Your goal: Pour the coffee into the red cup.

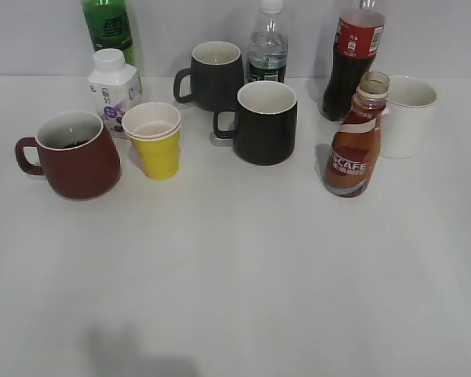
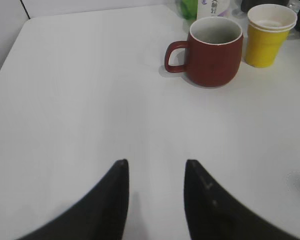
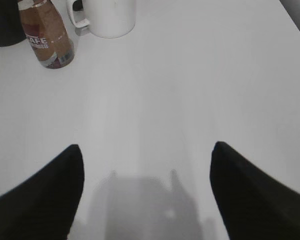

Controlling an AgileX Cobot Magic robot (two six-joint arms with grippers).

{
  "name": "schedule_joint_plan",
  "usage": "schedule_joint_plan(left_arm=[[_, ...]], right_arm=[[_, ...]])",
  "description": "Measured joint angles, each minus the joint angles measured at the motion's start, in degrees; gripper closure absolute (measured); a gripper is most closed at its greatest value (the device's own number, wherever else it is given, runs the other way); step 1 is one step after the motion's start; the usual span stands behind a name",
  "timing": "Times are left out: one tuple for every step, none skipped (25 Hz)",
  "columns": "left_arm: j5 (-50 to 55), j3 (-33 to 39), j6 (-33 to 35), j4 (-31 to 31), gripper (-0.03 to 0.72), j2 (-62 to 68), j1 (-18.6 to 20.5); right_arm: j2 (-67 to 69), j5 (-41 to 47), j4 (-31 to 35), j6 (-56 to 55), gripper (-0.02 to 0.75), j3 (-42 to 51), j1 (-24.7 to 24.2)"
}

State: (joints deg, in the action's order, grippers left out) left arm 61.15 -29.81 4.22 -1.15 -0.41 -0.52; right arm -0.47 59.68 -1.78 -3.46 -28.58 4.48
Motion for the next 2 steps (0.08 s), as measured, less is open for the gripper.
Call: schedule_joint_plan(left_arm=[[0.0, 0.0, 0.0, 0.0, 0.396, 0.0, 0.0], [0.0, 0.0, 0.0, 0.0, 0.397, 0.0, 0.0]], right_arm=[[0.0, 0.0, 0.0, 0.0, 0.150, 0.0, 0.0], [0.0, 0.0, 0.0, 0.0, 0.150, 0.0, 0.0]])
